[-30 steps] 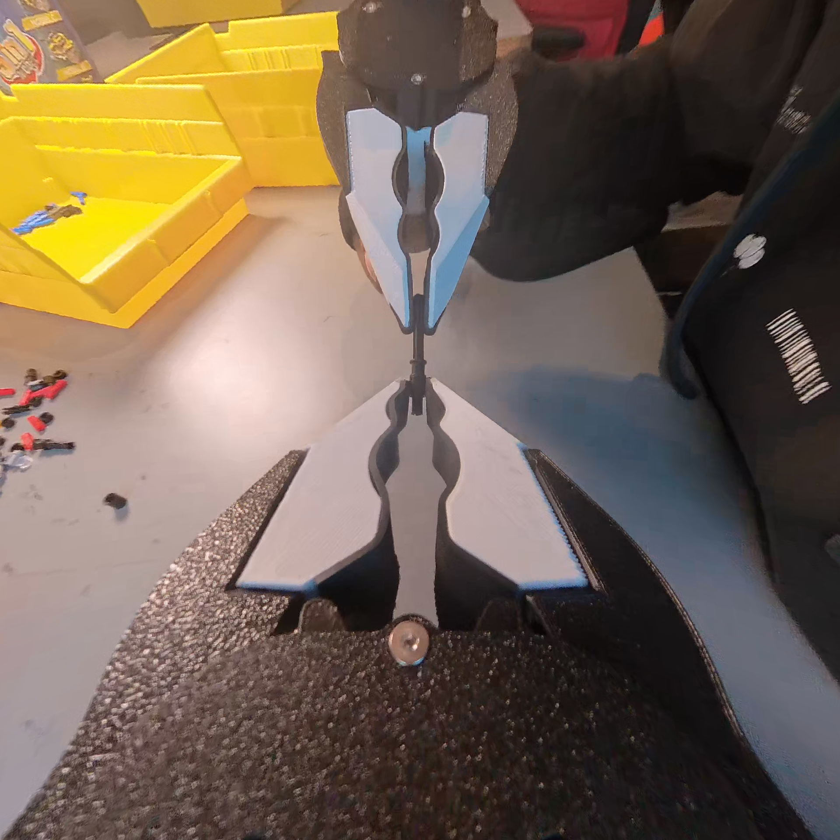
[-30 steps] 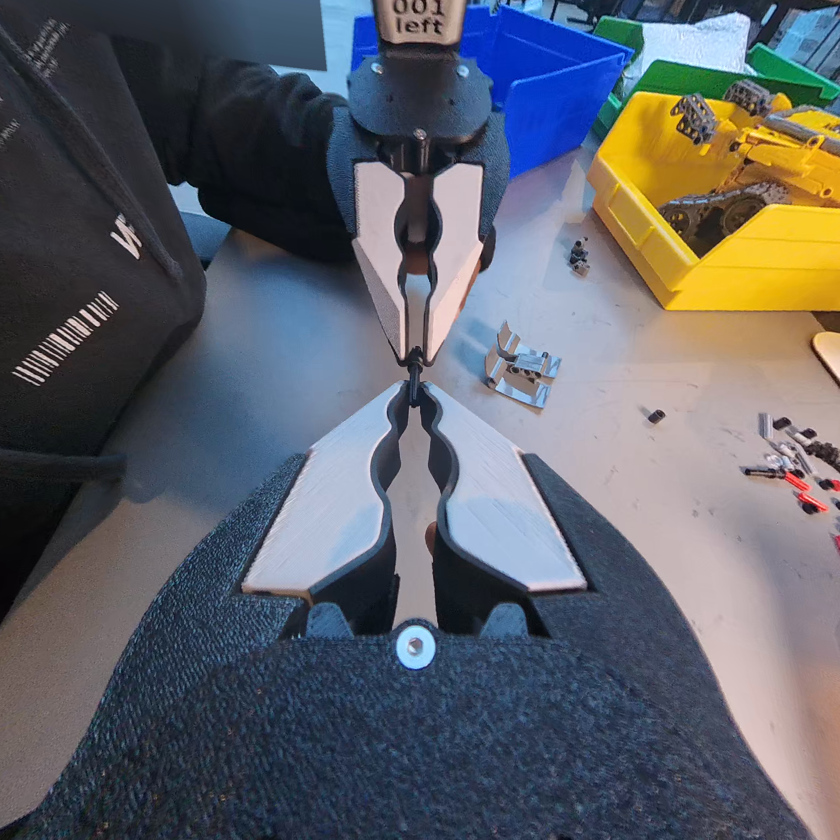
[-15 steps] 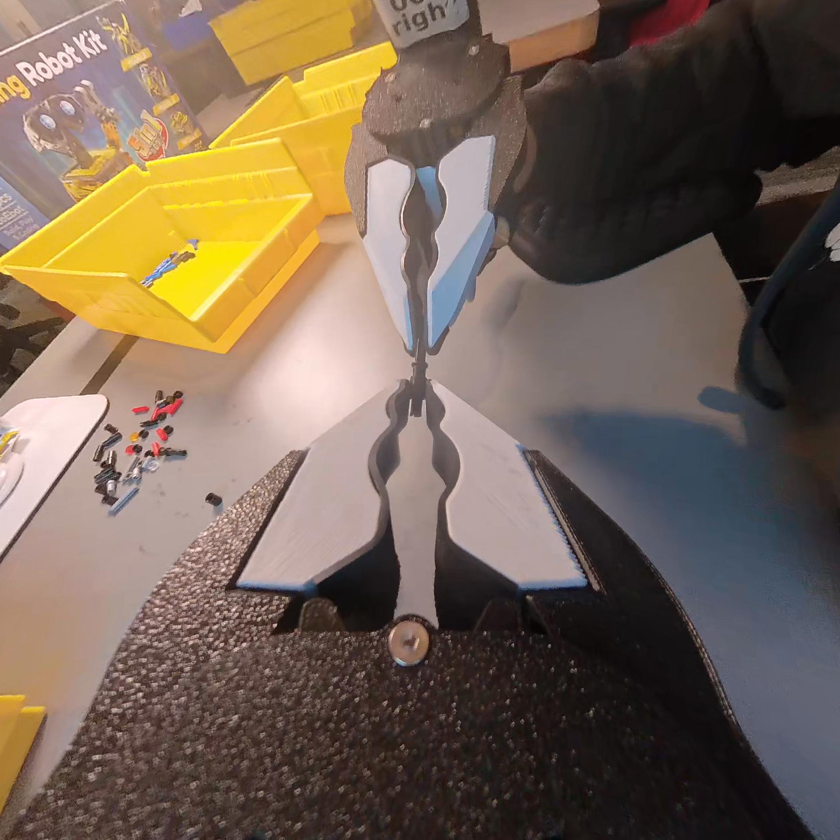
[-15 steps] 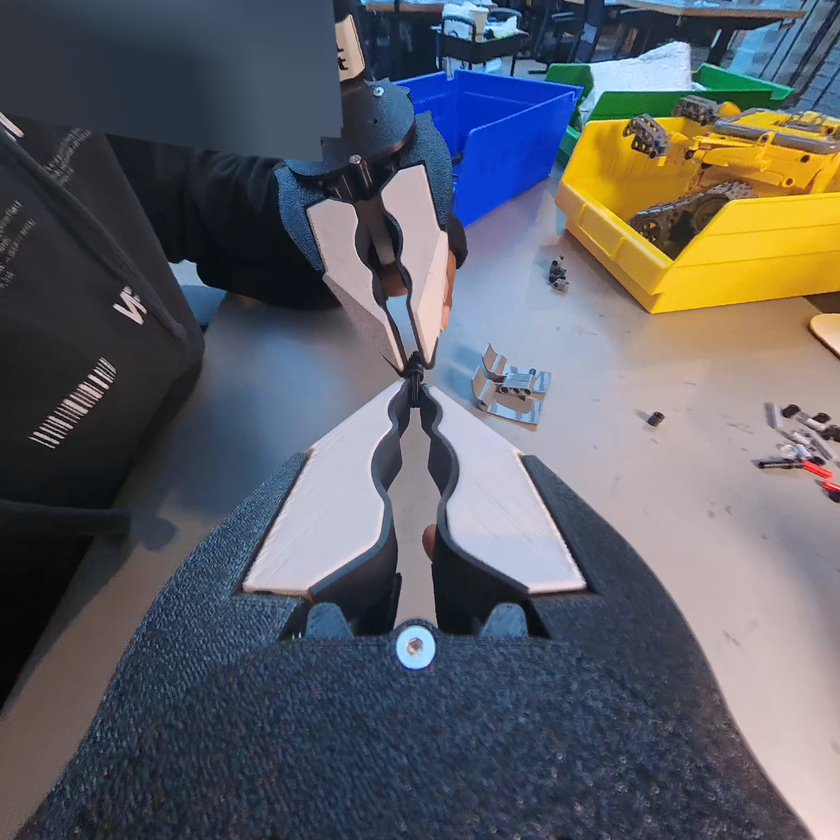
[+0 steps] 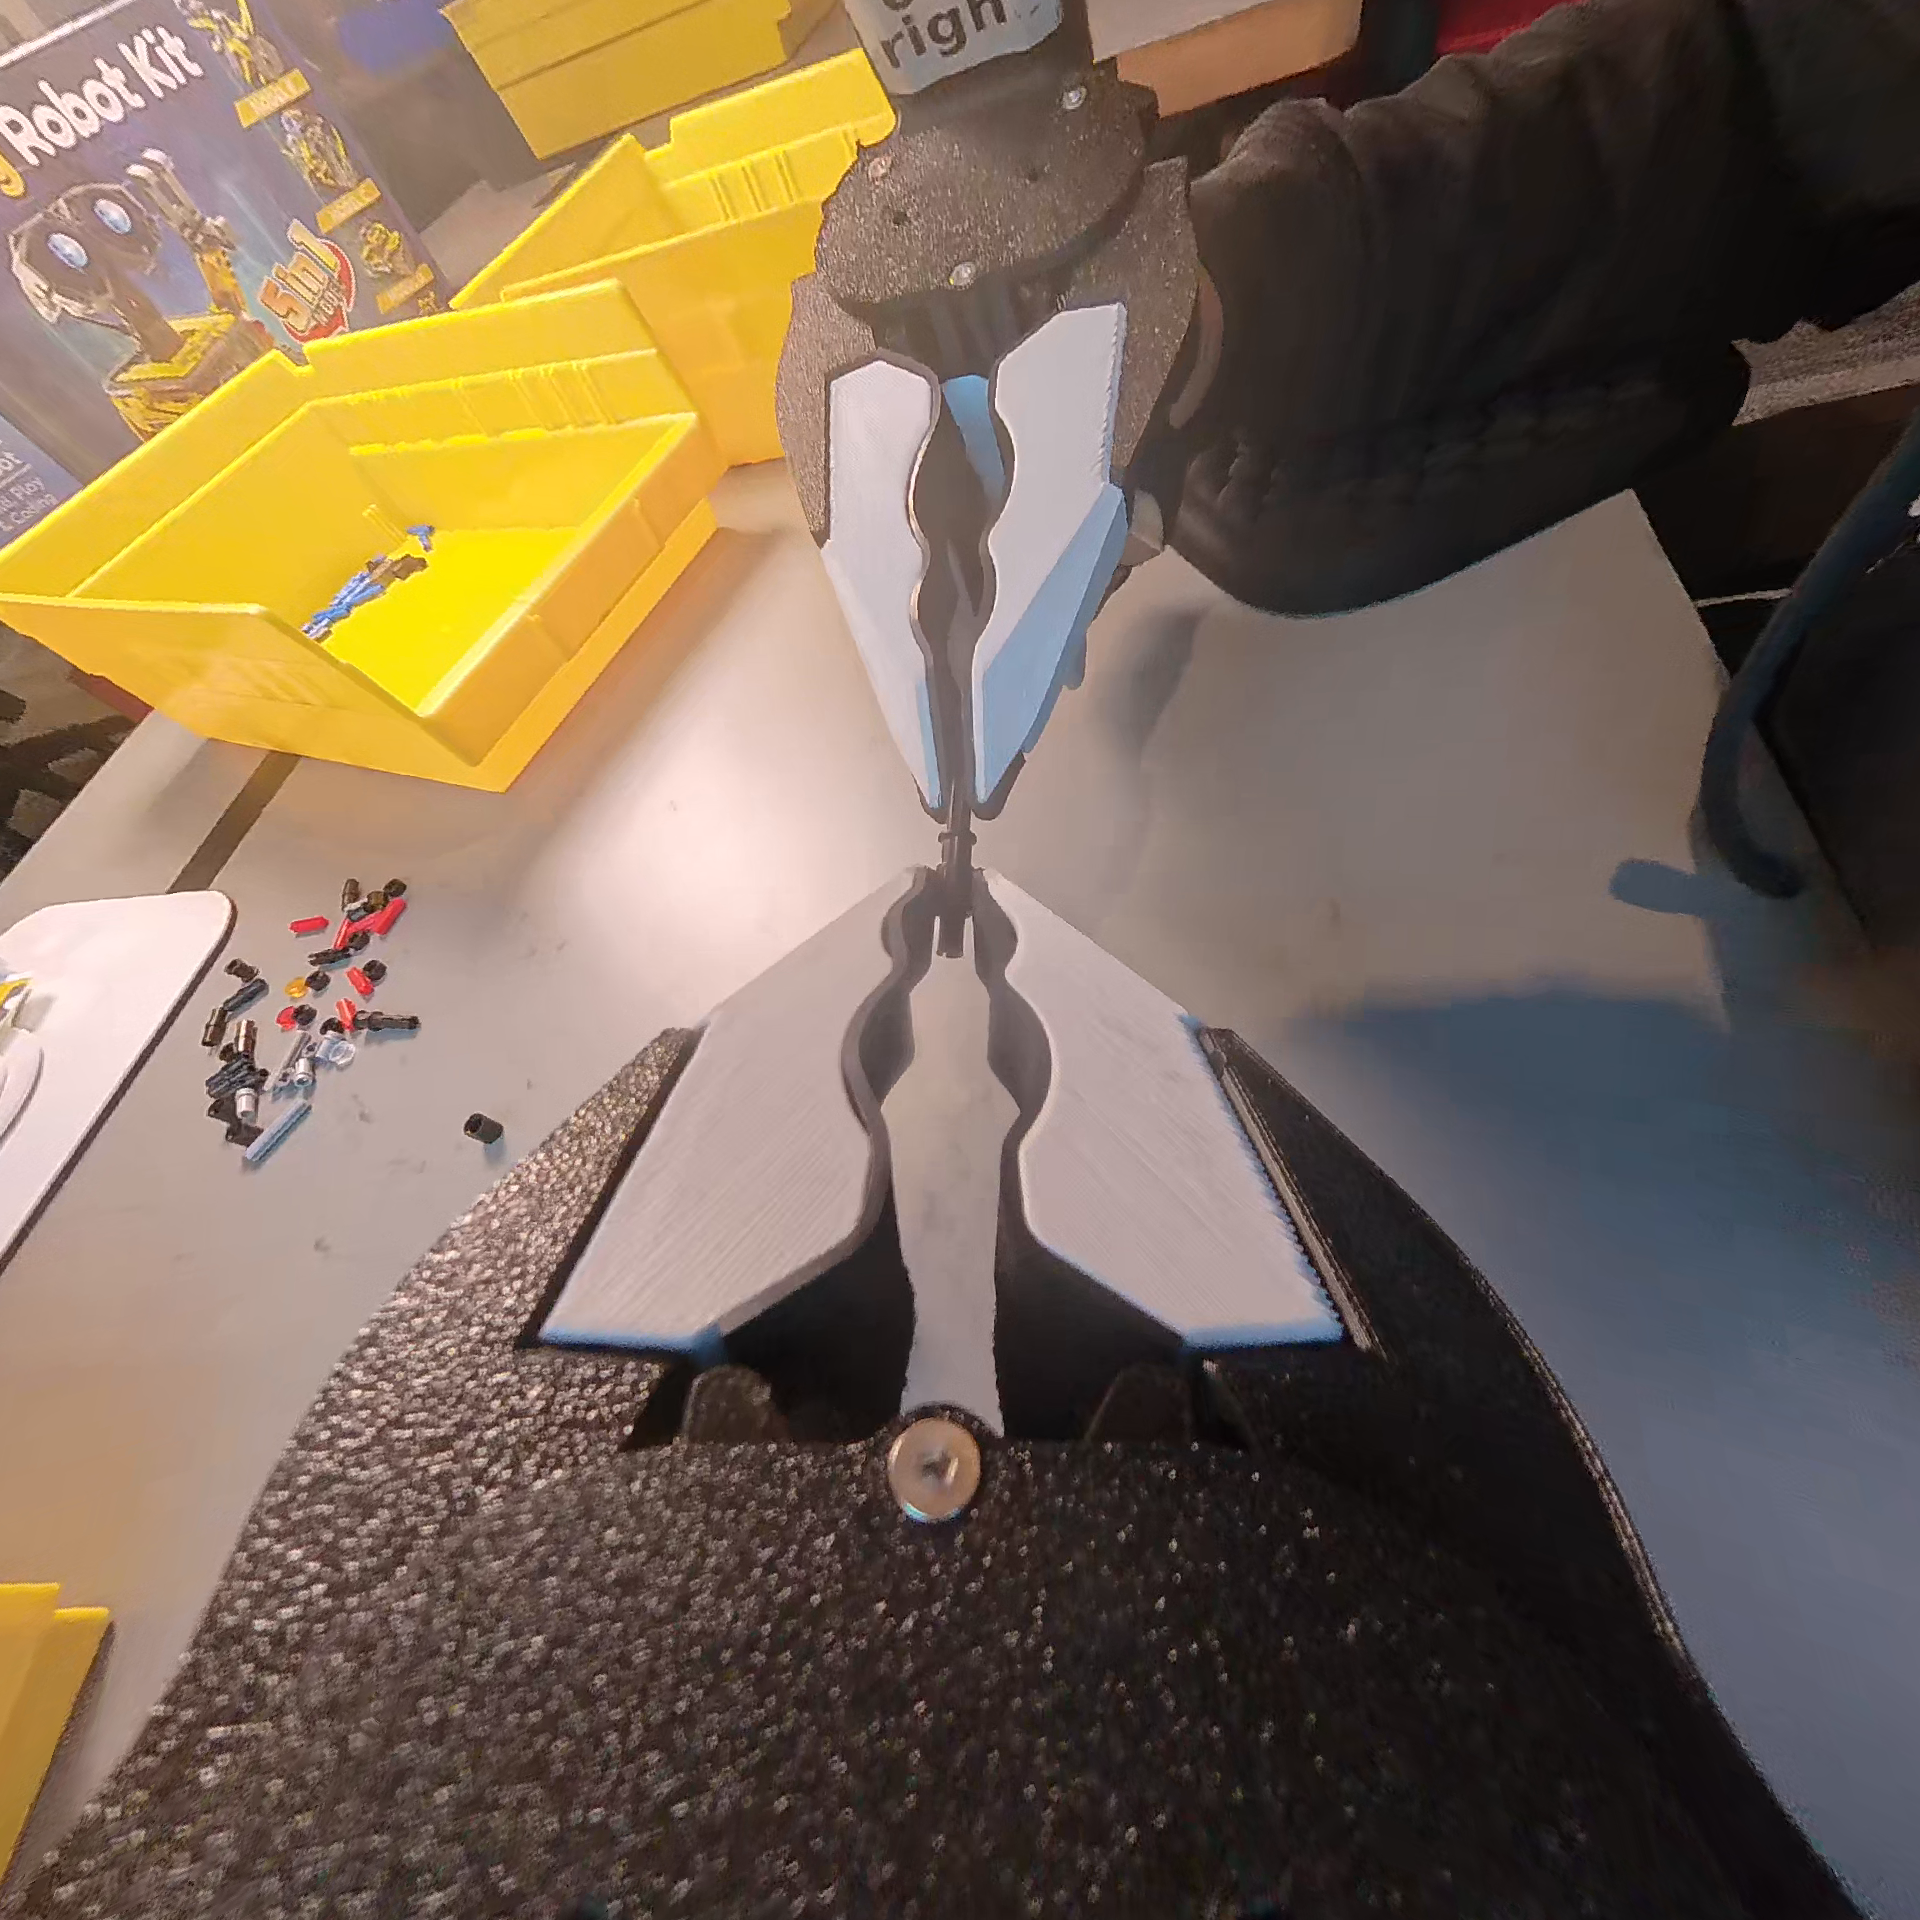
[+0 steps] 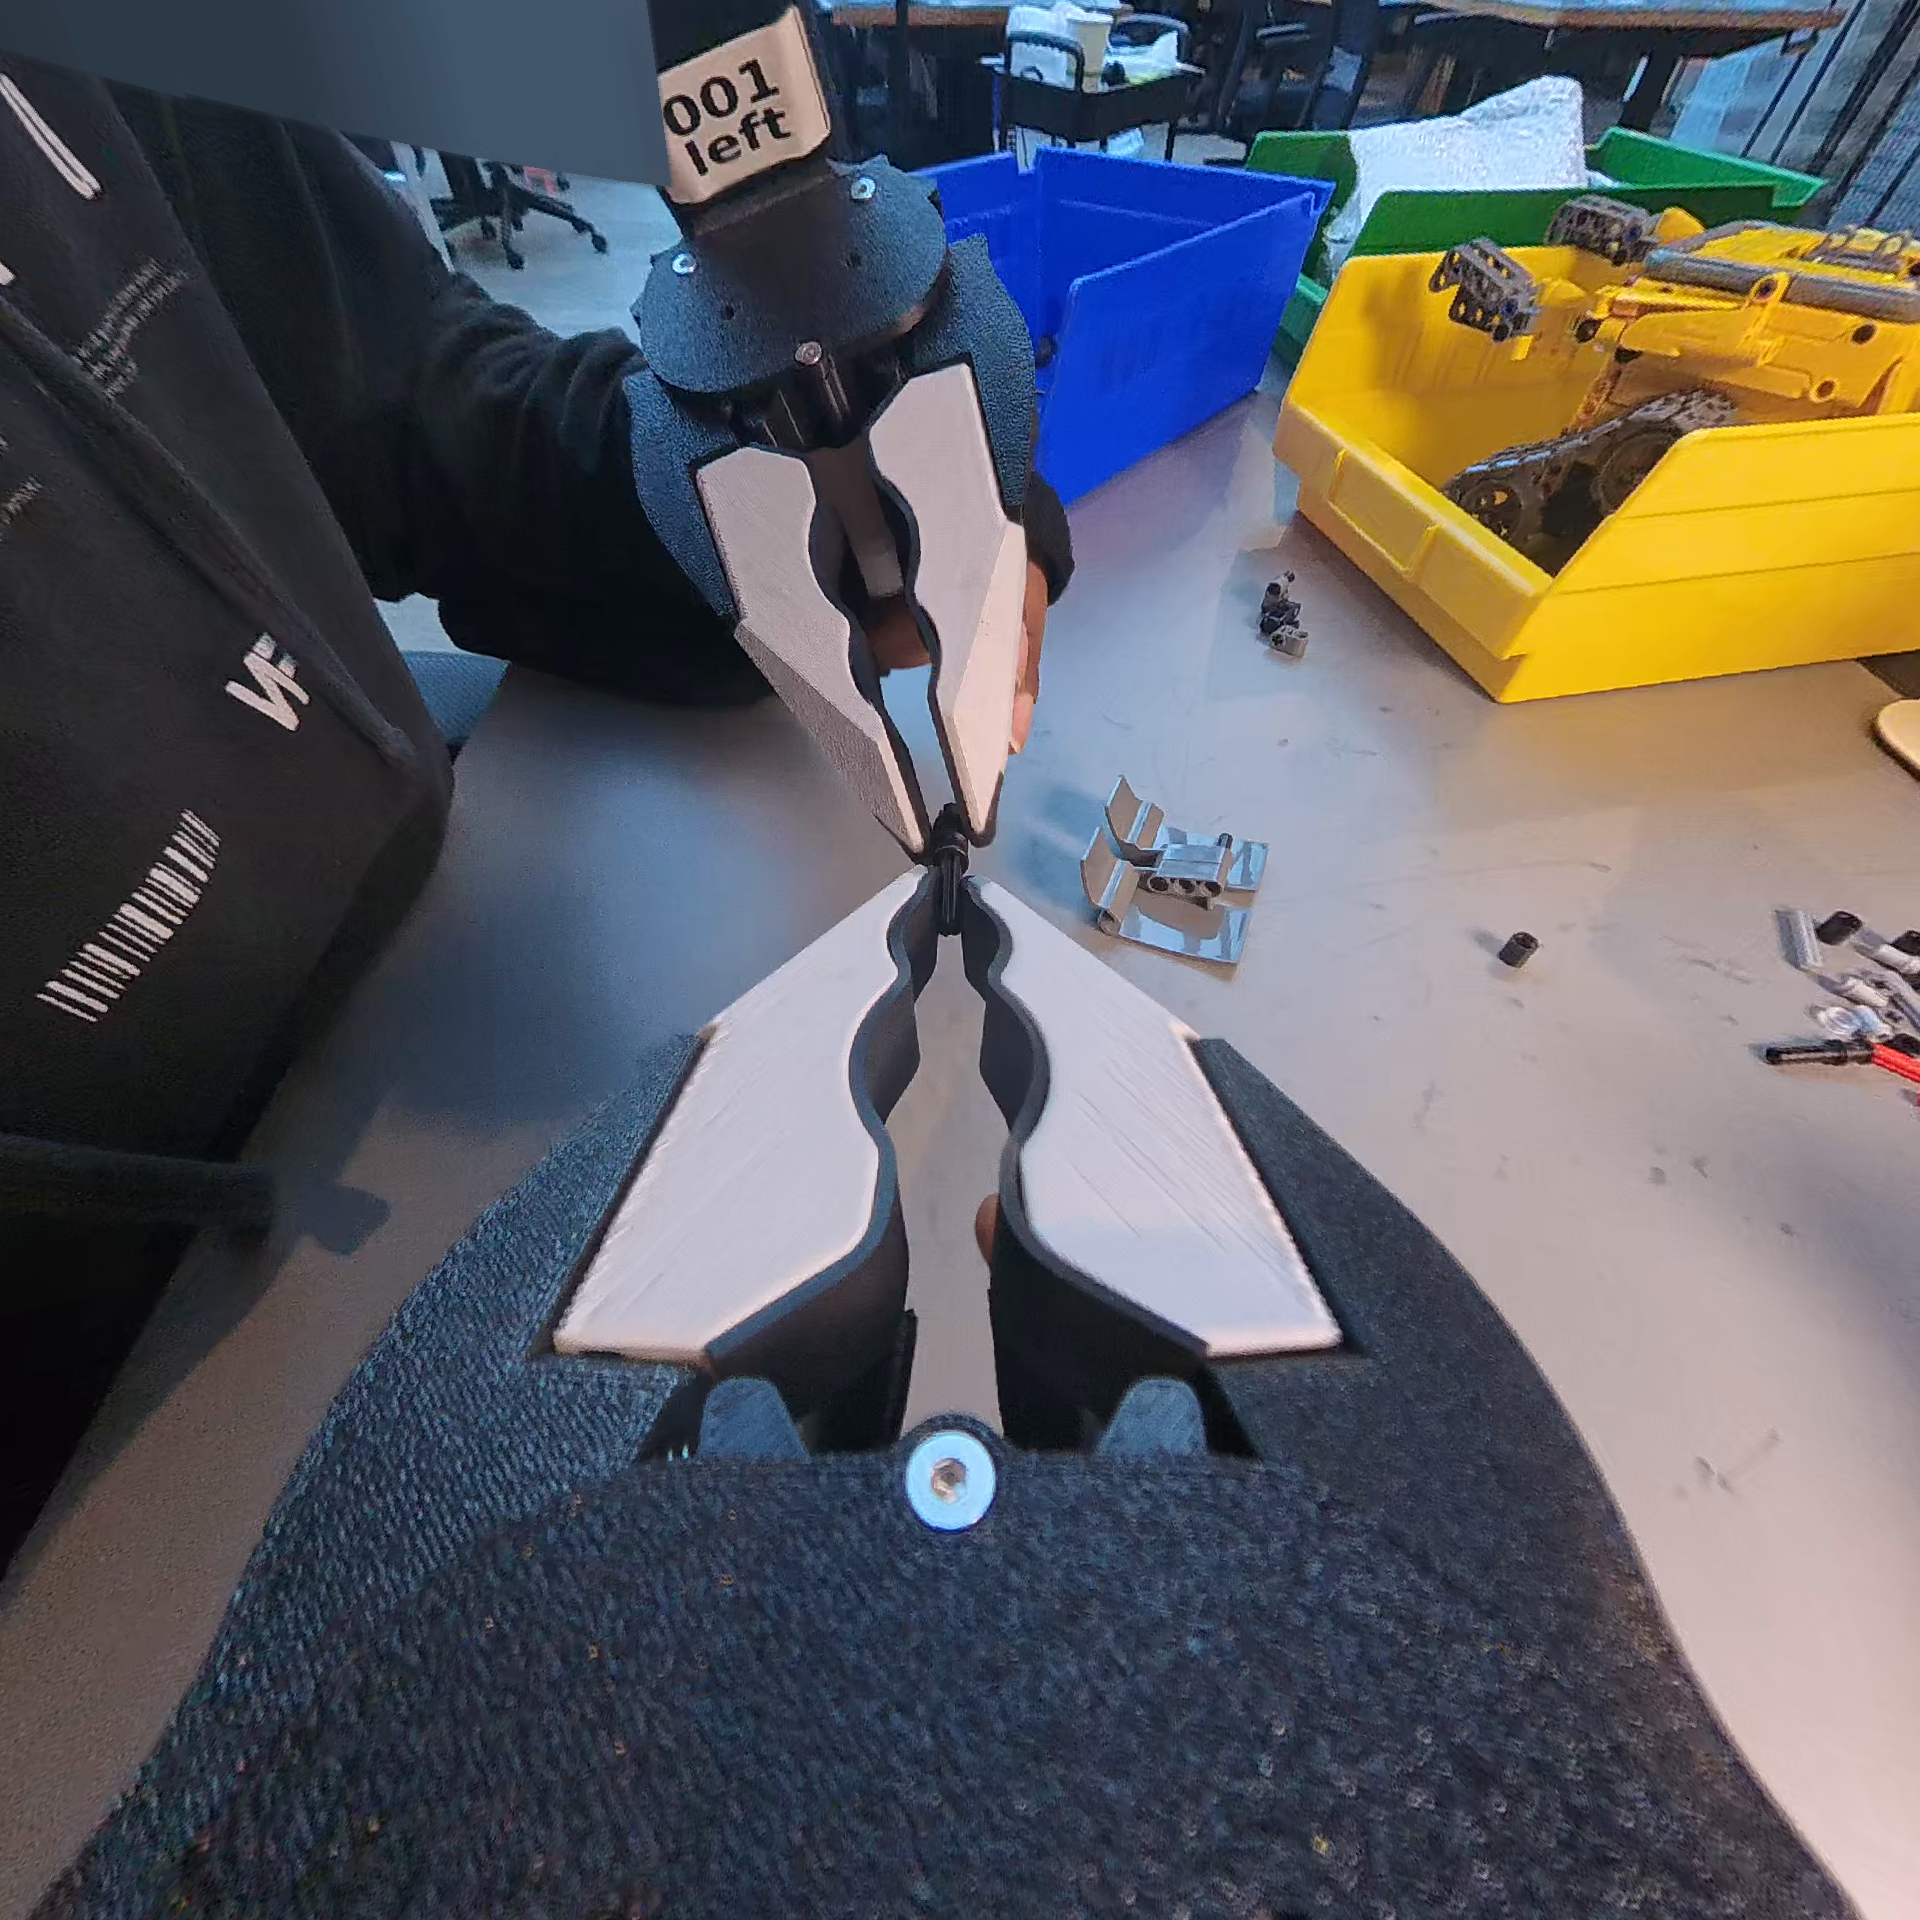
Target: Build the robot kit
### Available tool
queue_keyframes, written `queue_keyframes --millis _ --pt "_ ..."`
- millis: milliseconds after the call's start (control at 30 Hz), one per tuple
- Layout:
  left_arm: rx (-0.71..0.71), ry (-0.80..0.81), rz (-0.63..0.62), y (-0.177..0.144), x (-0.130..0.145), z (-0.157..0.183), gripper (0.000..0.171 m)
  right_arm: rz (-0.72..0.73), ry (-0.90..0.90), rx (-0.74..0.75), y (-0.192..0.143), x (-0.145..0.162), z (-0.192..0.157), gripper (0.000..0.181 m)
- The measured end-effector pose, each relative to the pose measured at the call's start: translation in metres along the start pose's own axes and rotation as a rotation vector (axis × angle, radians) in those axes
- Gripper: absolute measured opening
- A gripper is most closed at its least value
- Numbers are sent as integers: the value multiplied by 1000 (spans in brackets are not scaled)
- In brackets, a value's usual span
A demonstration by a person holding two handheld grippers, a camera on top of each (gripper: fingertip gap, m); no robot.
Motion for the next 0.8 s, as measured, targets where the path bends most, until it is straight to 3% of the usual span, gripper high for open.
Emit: queue_keyframes --millis 367,800 --pt "71 -36 -70 4 27 6 7 -115 -110 -21 3 19 -4 7" --pt "58 -74 -4 0 19 1 7 -159 -168 8 1 25 1 5"
Point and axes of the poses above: each gripper's, where its closed fingertips meet, y out along the fingers, x out of its underside, z = x × y across the jaws, the point moved 4 cm from there along -y, back along the fingers, and after that the axes turned 15 degrees about z, right-handed, at the moved point
